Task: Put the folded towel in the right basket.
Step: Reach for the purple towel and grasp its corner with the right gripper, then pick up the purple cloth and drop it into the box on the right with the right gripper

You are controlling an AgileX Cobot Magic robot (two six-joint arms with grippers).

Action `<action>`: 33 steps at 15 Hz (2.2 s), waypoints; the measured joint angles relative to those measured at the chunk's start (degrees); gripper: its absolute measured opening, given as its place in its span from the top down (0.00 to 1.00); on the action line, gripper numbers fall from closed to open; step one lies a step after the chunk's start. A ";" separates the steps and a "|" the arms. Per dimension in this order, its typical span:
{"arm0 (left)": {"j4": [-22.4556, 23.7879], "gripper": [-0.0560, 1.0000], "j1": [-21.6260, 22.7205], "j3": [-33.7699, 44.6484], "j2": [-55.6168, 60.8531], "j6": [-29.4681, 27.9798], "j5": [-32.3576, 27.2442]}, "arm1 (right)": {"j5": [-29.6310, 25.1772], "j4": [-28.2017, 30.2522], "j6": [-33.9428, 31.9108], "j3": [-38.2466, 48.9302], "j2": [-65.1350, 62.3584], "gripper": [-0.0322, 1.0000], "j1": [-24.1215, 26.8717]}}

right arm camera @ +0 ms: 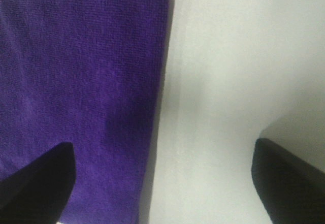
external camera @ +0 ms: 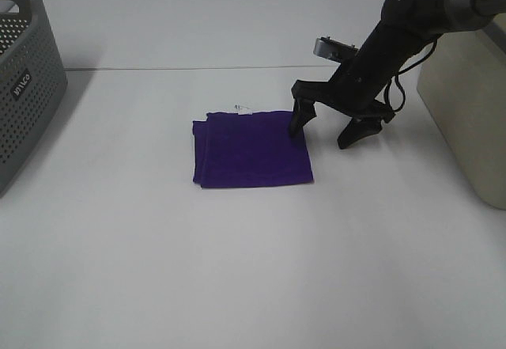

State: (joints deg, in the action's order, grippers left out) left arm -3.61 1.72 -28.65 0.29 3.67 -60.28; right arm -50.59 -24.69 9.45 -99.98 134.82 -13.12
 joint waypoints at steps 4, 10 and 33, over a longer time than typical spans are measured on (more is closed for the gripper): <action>0.00 0.01 0.00 0.00 0.00 0.00 0.00 | -0.06 -3.32 -0.23 -0.74 1.26 0.09 0.00; 0.00 0.01 0.00 0.00 0.00 0.00 0.00 | 2.35 -6.19 -0.34 -1.32 2.75 0.14 -5.04; 0.06 0.01 0.00 0.00 0.00 0.00 0.00 | 0.69 -3.32 -4.70 0.11 -2.69 0.91 -10.94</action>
State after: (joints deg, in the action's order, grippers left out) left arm -3.55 1.72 -28.65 0.29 3.67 -60.28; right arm -49.90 -28.02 4.76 -99.87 132.12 -24.06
